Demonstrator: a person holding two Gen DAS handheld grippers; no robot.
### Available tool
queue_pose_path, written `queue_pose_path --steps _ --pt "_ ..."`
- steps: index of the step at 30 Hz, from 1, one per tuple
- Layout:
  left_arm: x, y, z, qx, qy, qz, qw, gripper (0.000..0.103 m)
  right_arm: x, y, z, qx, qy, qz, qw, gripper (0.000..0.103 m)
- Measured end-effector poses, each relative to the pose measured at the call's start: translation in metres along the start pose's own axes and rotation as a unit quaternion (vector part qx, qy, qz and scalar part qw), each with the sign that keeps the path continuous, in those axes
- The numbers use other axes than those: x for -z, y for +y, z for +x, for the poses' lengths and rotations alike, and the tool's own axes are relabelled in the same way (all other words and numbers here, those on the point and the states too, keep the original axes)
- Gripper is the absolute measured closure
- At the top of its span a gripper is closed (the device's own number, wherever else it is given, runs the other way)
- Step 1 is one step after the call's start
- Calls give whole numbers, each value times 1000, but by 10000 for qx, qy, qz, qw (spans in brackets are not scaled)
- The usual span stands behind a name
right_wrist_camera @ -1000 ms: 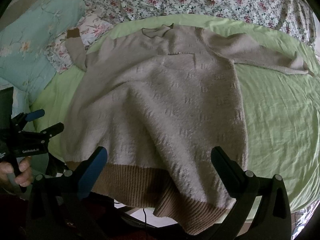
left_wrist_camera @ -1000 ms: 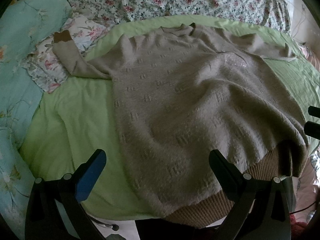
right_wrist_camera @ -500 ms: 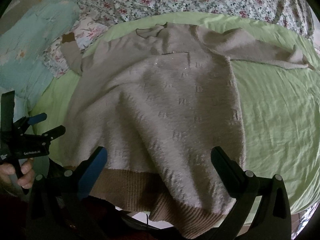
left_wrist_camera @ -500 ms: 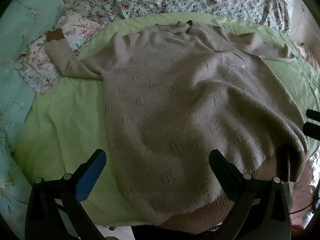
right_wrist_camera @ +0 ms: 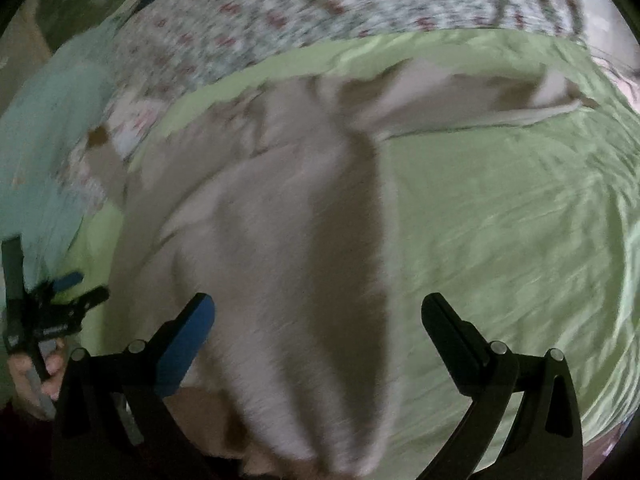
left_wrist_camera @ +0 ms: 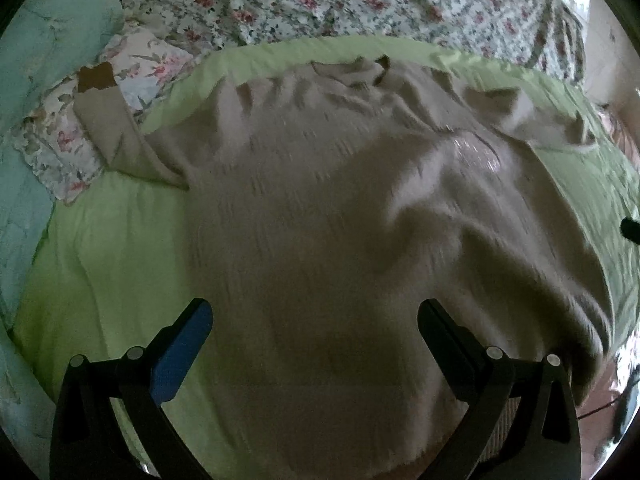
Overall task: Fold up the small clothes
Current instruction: 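Grasp the brown sweater cuff with the right tool and lift it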
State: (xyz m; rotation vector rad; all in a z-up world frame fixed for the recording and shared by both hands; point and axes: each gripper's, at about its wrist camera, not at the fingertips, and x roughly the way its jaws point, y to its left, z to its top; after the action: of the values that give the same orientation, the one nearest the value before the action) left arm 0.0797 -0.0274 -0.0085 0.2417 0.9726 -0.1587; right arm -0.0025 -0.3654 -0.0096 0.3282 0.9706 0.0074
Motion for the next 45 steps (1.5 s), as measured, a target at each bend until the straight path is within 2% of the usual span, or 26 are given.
queue_pose_path --steps 3,6,8,9,11,13,16,21,22,23,24,25,27,31,35,40,45 --pt "-14 5 4 -77 -96 -85 9999 0 -27 -44 1 91 -207 470 9986 0" --pt "-26 12 8 -54 -127 -231 9996 0 -55 -95 2 367 -509 935 9936 0" --pt "-31 16 12 -57 -113 -304 9995 0 -75 -131 2 555 -772 1255 9875 5" --pt "-33 18 14 -72 -93 -322 9994 0 -84 -148 0 671 -942 1326 9844 9" --pt "-34 19 23 -156 8 -347 9993 0 -104 -180 3 1028 -1146 1537 9761 27" --pt "-35 20 31 -197 104 -366 9991 0 -119 -215 6 1150 -1326 1888 9662 34" --pt "-35 19 41 -214 237 -398 9987 0 -147 -267 27 1312 -1358 2436 9513 48" --pt "-38 13 54 -191 377 -415 9982 0 -178 -313 61 1446 -1398 2805 9386 54" --pt "-39 14 56 -175 377 -423 9982 0 -181 -323 68 1442 -1372 2945 9347 62" --pt "-40 14 57 -164 372 -431 9982 0 -183 -329 73 1371 -1370 3095 9309 80" --pt "-41 14 58 -136 367 -445 9982 0 -185 -332 73 1283 -1406 3170 9291 89" --pt "-42 14 58 -112 369 -460 9982 0 -185 -332 70 1214 -1459 3165 9294 94" --pt "-41 15 60 -70 373 -477 9981 0 -188 -316 63 1166 -1612 2978 9337 95" --pt "-42 18 62 110 361 -542 9978 0 -201 -245 51 973 -1709 2077 9582 95" --pt "-39 24 57 187 292 -601 9976 0 -208 -154 59 337 -1464 1290 9802 95" --pt "-31 38 51 221 234 -741 9967 0 -203 -44 96 -593 -1065 760 9896 95" --pt "-28 58 50 291 186 -961 9948 0 -191 62 143 -1537 -634 438 9851 95"
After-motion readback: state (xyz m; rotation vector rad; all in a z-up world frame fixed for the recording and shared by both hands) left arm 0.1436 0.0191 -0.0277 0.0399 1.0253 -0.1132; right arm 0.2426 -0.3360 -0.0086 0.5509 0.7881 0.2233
